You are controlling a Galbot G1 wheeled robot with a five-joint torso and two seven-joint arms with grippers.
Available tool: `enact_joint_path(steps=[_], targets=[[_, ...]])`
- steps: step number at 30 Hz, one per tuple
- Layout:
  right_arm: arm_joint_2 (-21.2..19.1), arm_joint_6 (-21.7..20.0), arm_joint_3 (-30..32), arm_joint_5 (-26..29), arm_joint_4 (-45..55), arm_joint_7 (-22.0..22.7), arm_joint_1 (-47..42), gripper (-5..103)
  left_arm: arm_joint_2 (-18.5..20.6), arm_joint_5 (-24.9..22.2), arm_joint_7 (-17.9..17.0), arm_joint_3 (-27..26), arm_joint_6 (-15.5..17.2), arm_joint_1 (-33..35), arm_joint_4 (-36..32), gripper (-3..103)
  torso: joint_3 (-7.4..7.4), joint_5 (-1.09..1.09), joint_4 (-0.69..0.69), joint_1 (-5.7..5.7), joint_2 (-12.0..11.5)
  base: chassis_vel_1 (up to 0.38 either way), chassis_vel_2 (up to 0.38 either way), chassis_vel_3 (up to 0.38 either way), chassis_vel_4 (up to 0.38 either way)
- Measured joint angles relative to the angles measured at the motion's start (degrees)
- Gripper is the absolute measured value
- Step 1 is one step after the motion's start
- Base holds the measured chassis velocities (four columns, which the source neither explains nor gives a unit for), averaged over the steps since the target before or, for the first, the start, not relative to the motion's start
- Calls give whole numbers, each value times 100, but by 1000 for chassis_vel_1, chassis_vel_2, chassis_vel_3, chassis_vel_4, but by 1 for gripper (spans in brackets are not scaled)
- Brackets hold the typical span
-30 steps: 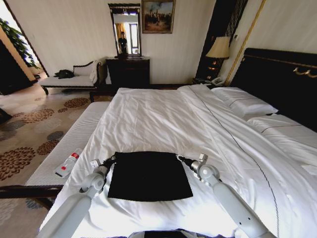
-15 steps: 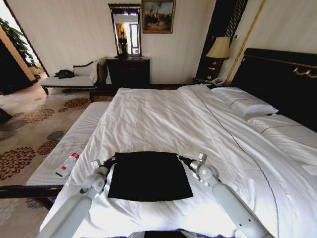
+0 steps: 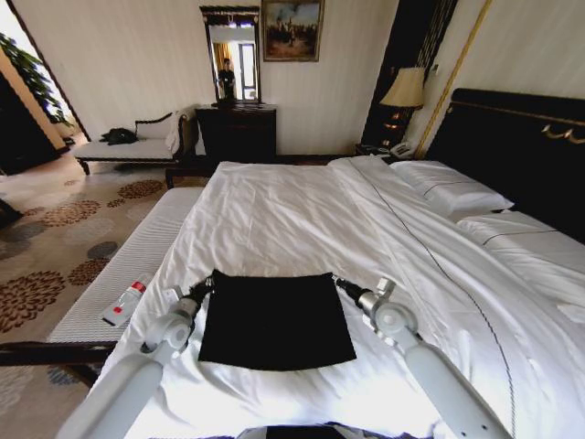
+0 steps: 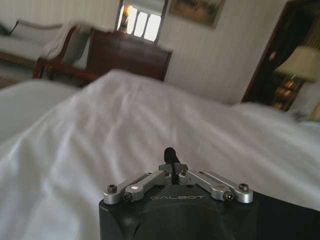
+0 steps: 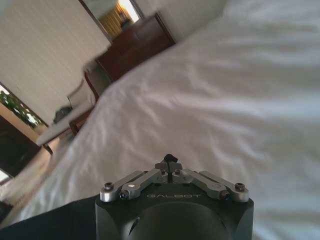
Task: Fold the clothes on the bed.
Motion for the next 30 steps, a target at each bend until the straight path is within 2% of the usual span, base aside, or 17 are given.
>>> enact_joint_path(steps=[4, 8, 11, 16, 19, 24, 25, 30], targets=[[-99, 38, 313, 229, 730, 428, -81, 0, 245, -435, -106, -371, 0, 38, -650, 1, 0, 0, 1, 0, 0, 0, 0, 0, 0], [-183, 45, 755, 482, 1357, 604, -211, 0, 321, -972, -190, -892, 1, 42, -1186, 1, 0, -1, 0, 0, 0, 0, 0, 0, 0], [-236, 46, 1053, 685, 1693, 672, -328, 0, 376, -1175, -203, -1164, 1, 87, -1440, 1, 0, 0, 0, 0, 0, 0, 0, 0, 0], [-338, 86, 1427, 783, 2129, 834, -577, 0, 452, -1263, -16, -1482, 8, 281, -1808, 1, 0, 1, 3, 0, 0, 0, 0, 0, 0], [-389, 69, 1744, 873, 2474, 869, -917, 0, 450, -1405, -16, -1551, 12, 266, -1959, 1, 0, -1, 0, 0, 0, 0, 0, 0, 0], [-426, -63, 2442, 937, 3147, 878, -1557, 0, 524, -1279, 140, -1668, 22, 471, -2143, 1, -1, -2, -2, 0, 0, 0, 0, 0, 0], [-436, -121, 2695, 1128, 3250, 953, -1680, 0, 520, -1343, 136, -1784, 27, 549, -2251, 1, -1, -2, -1, 0, 0, 0, 0, 0, 0], [-402, -213, 2800, 1300, 3279, 1113, -1904, 0, 482, -1406, 65, -2042, 50, 837, -2441, 1, -1, 0, 0, -1, 0, 0, 0, 0, 0]])
